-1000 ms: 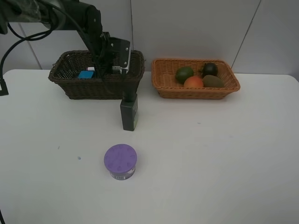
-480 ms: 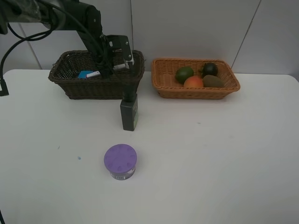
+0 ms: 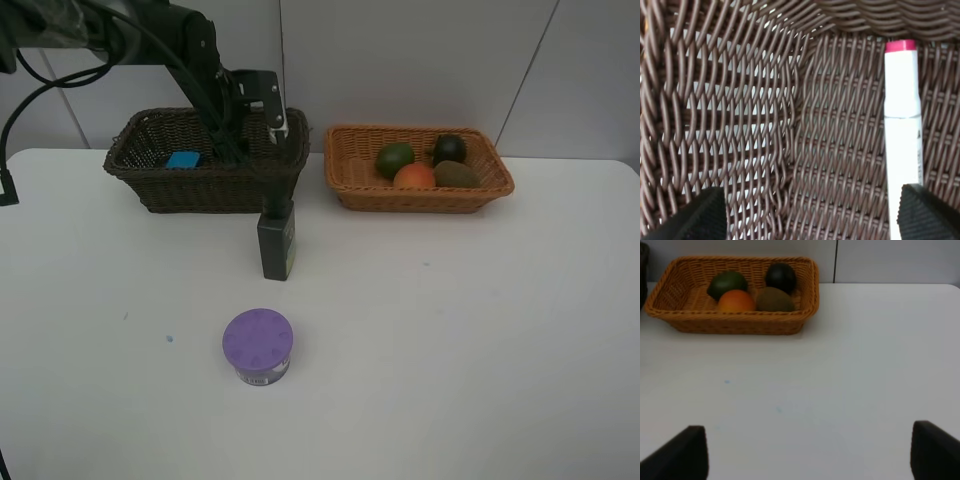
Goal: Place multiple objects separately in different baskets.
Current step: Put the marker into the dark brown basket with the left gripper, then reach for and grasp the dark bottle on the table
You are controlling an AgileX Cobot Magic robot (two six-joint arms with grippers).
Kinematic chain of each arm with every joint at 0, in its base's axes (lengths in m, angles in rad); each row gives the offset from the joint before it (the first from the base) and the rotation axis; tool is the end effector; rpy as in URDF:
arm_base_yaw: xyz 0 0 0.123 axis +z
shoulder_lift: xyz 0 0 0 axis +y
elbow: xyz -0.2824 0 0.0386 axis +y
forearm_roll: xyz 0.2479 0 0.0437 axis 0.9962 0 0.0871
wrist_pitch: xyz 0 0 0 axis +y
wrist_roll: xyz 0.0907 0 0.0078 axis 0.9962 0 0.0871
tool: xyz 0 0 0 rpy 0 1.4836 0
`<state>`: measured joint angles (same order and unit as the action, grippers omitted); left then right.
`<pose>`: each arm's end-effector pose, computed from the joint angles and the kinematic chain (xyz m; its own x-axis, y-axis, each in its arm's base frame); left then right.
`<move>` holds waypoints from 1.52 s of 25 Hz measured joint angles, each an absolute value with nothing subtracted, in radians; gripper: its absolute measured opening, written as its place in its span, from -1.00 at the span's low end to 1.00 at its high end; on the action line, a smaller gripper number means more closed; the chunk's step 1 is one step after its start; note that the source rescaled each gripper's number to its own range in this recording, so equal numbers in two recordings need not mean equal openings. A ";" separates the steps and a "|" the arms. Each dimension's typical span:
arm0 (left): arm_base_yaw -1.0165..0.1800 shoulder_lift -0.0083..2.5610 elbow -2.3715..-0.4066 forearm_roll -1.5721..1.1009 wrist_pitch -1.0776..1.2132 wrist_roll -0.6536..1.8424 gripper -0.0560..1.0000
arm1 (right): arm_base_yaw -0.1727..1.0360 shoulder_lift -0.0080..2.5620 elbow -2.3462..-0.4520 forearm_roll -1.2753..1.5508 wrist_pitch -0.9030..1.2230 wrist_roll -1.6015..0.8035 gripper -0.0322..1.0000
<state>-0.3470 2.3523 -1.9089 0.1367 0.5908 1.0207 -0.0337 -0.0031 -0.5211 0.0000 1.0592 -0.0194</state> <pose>0.4934 -0.1711 0.1559 -0.0523 0.9799 -0.1927 0.8152 0.1533 0.5585 -0.0078 0.0003 0.2831 -0.4333 -0.0048 -0.9012 0.0253 0.9995 -0.0175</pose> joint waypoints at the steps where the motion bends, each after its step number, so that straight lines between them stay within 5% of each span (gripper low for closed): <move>1: -0.347 2.352 -1.909 0.137 0.591 1.030 0.79 | -0.034 -0.003 -0.521 0.000 1.059 -0.019 0.88; 38: -0.347 2.227 -1.909 0.110 0.720 1.062 0.79 | -0.034 -0.003 -0.521 0.000 1.059 -0.019 0.88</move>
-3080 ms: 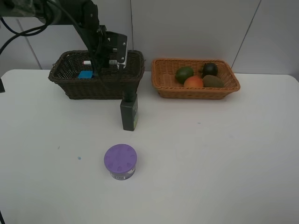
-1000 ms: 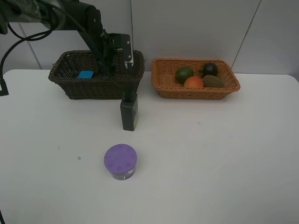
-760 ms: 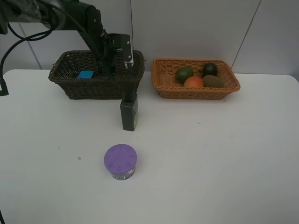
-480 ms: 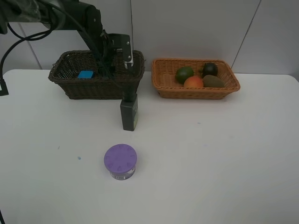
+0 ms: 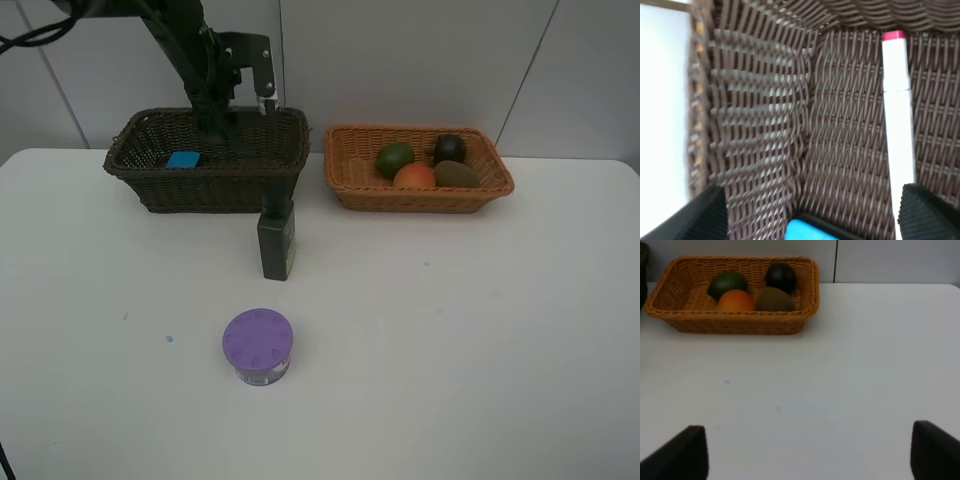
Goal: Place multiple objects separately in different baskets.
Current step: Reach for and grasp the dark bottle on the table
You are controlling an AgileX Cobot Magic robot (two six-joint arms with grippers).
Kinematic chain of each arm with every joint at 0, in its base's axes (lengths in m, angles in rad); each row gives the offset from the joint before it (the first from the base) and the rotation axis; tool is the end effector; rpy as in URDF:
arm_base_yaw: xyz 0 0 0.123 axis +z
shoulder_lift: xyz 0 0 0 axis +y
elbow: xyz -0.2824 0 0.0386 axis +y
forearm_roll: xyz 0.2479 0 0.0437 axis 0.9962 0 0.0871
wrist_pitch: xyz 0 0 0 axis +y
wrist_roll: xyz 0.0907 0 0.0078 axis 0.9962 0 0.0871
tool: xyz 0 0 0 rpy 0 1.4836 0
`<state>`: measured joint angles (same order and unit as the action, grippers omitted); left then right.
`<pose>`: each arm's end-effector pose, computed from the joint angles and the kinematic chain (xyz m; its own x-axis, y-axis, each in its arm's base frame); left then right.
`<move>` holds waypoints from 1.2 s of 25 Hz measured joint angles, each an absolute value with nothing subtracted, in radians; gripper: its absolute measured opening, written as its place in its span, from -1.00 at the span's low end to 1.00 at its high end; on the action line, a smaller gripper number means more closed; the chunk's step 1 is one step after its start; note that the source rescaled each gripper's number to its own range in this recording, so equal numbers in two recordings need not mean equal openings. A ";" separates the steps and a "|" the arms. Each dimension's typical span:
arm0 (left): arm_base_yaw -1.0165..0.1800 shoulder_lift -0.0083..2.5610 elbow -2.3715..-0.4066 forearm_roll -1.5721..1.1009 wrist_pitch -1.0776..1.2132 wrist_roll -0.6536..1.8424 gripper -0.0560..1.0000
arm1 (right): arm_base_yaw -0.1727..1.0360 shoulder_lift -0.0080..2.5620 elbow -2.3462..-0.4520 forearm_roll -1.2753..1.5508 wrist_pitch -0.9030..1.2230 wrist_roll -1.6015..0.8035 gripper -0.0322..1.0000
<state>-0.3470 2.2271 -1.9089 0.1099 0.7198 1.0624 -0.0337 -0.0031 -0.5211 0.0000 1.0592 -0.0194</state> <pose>0.4770 -0.1655 0.2133 -0.0425 0.9814 -0.1874 0.8193 0.1416 0.5557 -0.0078 0.0003 0.2831 -0.4333 -0.0048 -0.9012 0.0253 0.9995 -0.0175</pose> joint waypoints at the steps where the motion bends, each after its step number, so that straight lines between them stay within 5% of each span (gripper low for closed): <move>1: -0.347 2.207 -1.909 0.099 0.736 1.062 0.79 | -0.034 -0.003 -0.521 0.000 1.059 -0.019 0.88; 13: -0.373 2.050 -1.910 -0.020 1.184 0.740 0.79 | -0.034 -0.003 -0.521 0.000 1.059 -0.019 0.88; 18: -0.433 2.008 -1.910 -0.028 1.200 0.482 0.79 | -0.034 -0.003 -0.521 0.000 1.059 -0.019 0.88; 30: -0.655 1.956 -1.880 0.006 1.200 0.294 0.79 | -0.034 -0.003 -0.521 0.000 1.059 -0.019 0.88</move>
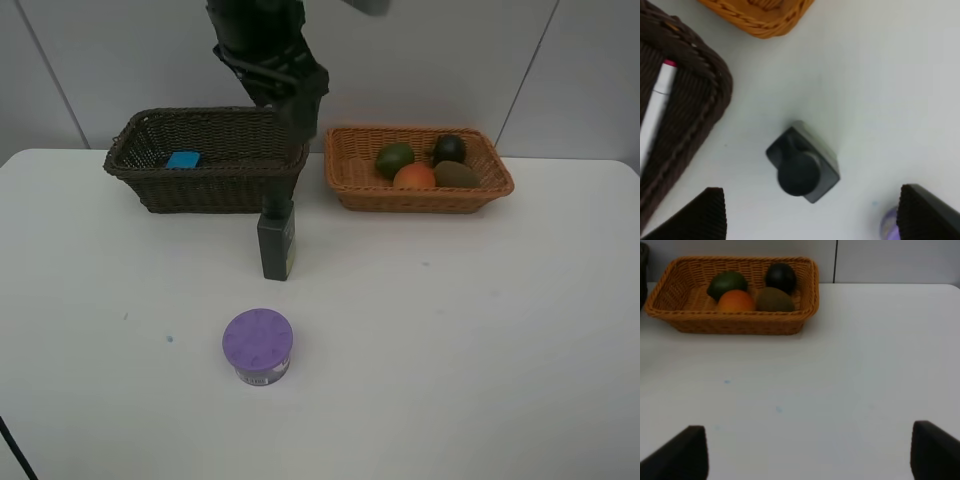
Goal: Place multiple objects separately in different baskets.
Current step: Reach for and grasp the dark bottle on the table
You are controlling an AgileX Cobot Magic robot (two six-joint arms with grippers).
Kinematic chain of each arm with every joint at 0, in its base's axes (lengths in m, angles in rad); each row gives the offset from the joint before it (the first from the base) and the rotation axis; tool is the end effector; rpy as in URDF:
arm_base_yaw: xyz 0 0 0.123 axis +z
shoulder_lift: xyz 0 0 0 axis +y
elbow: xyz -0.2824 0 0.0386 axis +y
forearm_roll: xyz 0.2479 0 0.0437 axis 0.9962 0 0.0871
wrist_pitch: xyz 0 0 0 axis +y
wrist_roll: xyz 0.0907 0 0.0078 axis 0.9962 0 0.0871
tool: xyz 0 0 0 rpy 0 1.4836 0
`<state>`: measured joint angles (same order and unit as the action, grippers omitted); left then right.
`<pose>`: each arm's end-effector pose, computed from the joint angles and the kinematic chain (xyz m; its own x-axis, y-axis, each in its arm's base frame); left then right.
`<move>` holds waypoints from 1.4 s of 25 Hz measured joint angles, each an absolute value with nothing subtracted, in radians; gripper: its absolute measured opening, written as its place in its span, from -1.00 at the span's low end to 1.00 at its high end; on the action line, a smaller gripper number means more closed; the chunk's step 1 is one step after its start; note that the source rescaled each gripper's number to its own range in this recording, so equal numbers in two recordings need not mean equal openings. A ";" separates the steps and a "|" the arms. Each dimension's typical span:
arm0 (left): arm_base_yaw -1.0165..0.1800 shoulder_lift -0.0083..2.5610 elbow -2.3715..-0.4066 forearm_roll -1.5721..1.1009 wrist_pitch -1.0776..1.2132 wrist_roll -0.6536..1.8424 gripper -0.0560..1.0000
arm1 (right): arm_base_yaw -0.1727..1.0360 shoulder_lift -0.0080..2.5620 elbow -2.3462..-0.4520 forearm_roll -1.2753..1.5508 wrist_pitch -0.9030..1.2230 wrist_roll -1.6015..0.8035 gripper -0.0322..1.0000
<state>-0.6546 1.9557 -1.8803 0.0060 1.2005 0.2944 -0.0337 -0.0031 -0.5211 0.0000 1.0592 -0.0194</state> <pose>0.3383 -0.2590 0.3106 -0.5265 0.7725 -0.3551 0.7958 0.5948 0.1139 -0.0078 0.0003 0.2831 -0.4333 -0.0048 -0.9012 0.0253 0.9995 -0.0175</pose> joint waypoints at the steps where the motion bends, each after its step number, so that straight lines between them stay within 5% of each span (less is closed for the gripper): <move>1: -0.667 1.956 -1.863 0.006 1.200 0.250 0.79 | -0.034 -0.003 -0.521 0.000 1.059 -0.019 0.88; 16: -0.702 1.956 -1.686 0.085 1.129 -0.498 0.79 | -0.034 -0.003 -0.521 0.000 1.059 -0.019 0.88; 35: -0.669 2.062 -1.686 0.105 1.081 -0.526 0.79 | -0.034 -0.003 -0.521 0.000 1.059 -0.019 0.88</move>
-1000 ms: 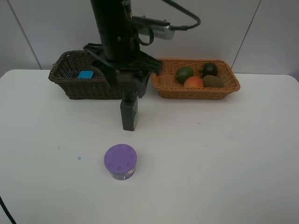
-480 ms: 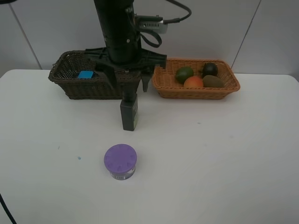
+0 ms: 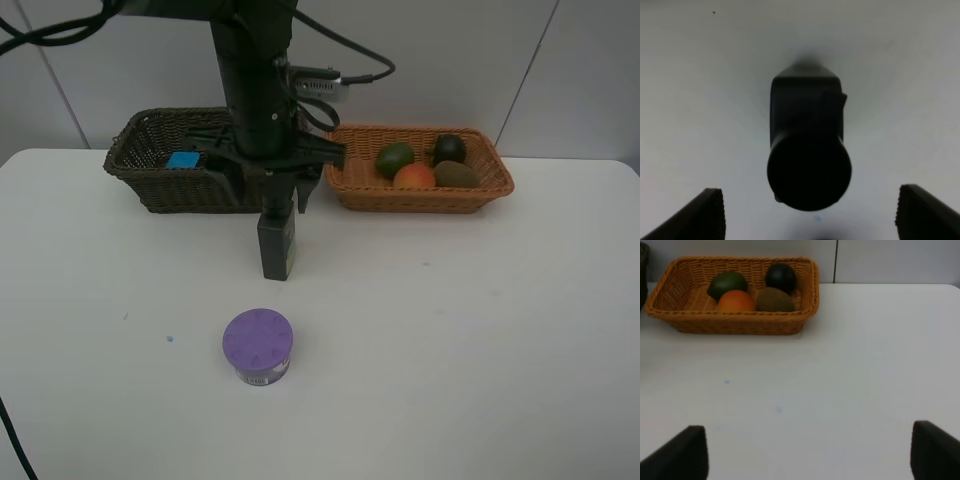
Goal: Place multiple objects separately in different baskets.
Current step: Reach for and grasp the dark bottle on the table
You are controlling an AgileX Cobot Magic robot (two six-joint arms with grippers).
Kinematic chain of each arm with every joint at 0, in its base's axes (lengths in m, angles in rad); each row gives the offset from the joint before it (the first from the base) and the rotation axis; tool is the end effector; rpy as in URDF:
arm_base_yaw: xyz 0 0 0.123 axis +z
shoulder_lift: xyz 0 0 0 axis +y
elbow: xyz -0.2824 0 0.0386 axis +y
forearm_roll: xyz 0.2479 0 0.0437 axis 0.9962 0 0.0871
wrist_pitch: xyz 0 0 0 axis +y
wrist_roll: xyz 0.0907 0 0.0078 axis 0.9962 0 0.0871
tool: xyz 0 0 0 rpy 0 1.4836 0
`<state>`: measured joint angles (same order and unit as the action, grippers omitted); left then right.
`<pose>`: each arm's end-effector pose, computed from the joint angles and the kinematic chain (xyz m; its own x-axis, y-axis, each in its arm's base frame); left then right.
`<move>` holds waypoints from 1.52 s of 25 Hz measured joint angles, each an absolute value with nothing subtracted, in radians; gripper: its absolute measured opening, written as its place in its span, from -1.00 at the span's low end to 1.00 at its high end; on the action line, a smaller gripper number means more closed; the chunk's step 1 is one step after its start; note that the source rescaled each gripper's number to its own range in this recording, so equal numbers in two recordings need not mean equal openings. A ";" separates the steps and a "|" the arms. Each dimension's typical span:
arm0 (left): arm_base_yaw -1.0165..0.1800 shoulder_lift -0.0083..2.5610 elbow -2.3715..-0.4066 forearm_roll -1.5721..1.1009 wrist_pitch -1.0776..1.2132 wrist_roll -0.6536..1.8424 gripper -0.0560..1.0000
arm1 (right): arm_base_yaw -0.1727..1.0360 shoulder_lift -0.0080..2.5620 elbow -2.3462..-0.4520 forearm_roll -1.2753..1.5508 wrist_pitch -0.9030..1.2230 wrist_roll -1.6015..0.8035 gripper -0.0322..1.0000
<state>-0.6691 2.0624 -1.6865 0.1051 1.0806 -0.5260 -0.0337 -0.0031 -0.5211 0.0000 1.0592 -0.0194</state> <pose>0.3442 -0.2615 0.2146 -0.9591 0.1763 -0.2214 0.1836 0.9829 -0.0123 -0.0078 0.0003 0.2831 -0.4333 -0.0048 -0.9012 0.0253 0.9995 -0.0175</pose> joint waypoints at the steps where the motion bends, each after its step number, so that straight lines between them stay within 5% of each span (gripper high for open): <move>1: -0.664 2.073 -1.686 0.102 1.081 -0.523 0.79 | -0.034 -0.003 -0.521 0.000 1.059 -0.019 0.88; 38: -0.639 2.207 -1.686 0.054 1.004 -0.462 0.79 | -0.034 -0.003 -0.521 0.000 1.059 -0.019 0.88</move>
